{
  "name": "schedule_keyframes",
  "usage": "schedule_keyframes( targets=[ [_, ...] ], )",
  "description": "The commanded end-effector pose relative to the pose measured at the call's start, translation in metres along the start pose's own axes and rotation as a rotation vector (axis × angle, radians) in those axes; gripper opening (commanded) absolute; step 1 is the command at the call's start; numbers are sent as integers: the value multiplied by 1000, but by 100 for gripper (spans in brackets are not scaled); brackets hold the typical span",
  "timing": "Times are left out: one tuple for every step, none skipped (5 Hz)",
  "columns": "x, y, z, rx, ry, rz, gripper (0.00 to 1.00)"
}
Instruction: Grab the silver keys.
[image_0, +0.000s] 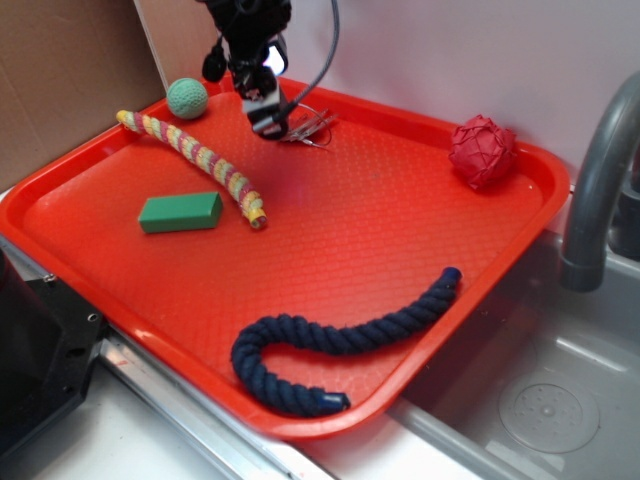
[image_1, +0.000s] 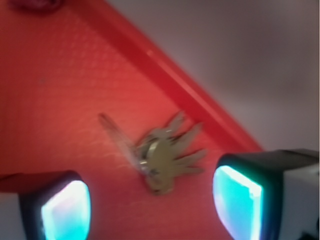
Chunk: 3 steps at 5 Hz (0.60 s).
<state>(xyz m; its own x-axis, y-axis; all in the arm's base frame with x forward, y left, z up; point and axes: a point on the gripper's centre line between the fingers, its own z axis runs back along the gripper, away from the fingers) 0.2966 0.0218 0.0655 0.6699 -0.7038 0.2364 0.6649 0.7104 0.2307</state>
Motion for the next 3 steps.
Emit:
schedule_keyframes(
  targets=[
    [13, -1, -15, -26, 27, -26, 100],
    [16, 6, -24, -29, 45, -16, 100],
    [16, 10, -28, -27, 44, 0, 100]
  ],
)
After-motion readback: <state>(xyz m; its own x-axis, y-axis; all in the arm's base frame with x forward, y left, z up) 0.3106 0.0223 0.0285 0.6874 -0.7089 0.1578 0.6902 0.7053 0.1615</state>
